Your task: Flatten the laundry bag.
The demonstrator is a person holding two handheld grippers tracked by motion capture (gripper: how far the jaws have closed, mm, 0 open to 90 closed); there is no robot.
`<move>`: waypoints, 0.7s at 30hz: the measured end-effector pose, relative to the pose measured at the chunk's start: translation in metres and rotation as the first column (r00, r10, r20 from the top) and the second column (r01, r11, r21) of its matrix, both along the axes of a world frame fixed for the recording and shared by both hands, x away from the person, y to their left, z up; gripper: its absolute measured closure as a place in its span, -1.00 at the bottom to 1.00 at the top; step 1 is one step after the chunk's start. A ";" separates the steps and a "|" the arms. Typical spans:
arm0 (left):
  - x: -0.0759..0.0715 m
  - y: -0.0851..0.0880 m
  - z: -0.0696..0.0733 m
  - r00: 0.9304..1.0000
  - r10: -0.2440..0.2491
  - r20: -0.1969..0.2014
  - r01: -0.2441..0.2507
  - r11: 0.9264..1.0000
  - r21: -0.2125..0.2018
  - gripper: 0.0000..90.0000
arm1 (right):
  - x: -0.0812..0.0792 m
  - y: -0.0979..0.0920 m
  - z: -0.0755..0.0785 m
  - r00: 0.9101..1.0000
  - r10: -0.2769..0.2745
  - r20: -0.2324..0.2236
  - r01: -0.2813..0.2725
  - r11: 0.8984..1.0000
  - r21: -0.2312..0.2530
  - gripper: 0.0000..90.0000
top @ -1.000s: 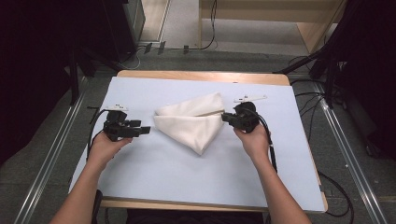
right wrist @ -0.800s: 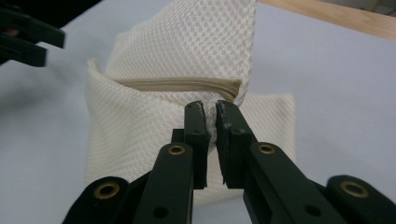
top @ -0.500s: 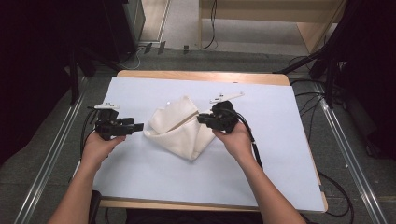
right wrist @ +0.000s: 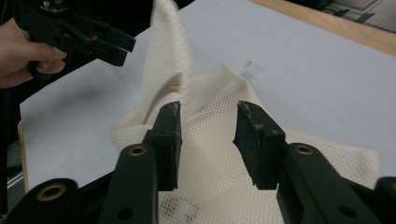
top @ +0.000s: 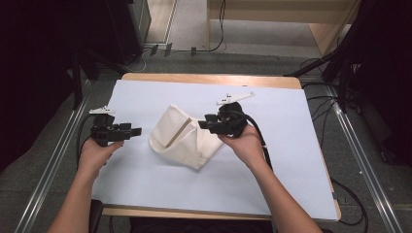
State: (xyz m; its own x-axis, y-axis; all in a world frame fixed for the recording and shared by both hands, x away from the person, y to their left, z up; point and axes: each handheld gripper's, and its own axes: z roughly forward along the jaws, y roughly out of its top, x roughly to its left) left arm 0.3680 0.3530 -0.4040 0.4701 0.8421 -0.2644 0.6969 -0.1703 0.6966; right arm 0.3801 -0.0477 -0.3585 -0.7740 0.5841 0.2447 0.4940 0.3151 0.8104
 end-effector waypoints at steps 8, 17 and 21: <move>0.000 0.013 0.001 1.000 0.031 0.003 -0.031 0.999 -0.009 -0.14 | 0.006 -0.022 -0.015 0.998 -0.063 -0.032 0.061 0.996 -0.071 0.58; 0.001 0.016 0.000 0.999 0.032 0.009 -0.032 0.999 -0.009 -0.14 | 0.039 -0.029 -0.057 0.991 -0.108 -0.082 0.097 0.986 -0.133 0.56; 0.001 0.013 -0.001 1.000 0.027 0.008 -0.027 1.000 -0.007 -0.14 | 0.050 -0.024 -0.072 0.989 -0.121 -0.089 0.109 0.985 -0.137 0.50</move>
